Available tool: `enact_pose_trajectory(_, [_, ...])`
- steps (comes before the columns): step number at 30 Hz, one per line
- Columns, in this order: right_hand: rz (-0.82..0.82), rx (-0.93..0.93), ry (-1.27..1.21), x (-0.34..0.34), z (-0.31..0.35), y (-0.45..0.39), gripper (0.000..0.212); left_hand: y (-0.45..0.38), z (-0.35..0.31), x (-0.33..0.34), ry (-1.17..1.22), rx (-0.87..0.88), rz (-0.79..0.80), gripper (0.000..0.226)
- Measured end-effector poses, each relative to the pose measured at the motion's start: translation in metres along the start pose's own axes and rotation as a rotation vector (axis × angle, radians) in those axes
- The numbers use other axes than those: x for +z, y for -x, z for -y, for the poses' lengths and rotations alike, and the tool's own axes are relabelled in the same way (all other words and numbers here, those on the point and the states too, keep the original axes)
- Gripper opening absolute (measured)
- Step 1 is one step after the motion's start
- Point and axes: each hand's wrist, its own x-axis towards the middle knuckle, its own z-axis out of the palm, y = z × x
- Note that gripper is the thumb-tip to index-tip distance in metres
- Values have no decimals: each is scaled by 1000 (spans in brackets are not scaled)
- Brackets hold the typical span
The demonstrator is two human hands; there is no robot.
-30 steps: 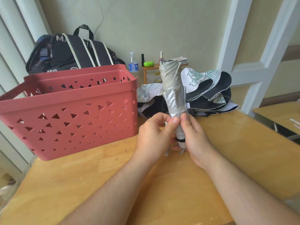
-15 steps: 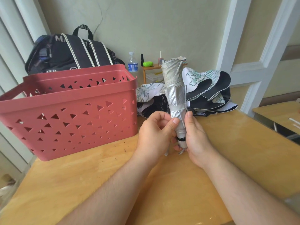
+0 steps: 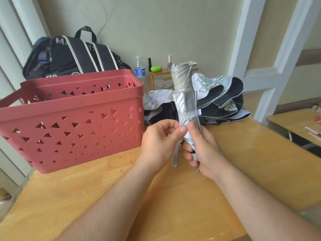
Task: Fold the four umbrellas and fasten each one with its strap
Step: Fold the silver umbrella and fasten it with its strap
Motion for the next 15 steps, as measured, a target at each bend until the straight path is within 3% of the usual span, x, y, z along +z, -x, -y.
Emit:
enact_pose_trajectory(8, [60, 14, 34, -2, -6, -3, 49, 4, 0, 0, 26, -16, 22, 9])
enact_pose_trajectory(15, [116, -37, 115, -4, -10, -4, 35, -8, -13, -13, 239, 24, -131, 10])
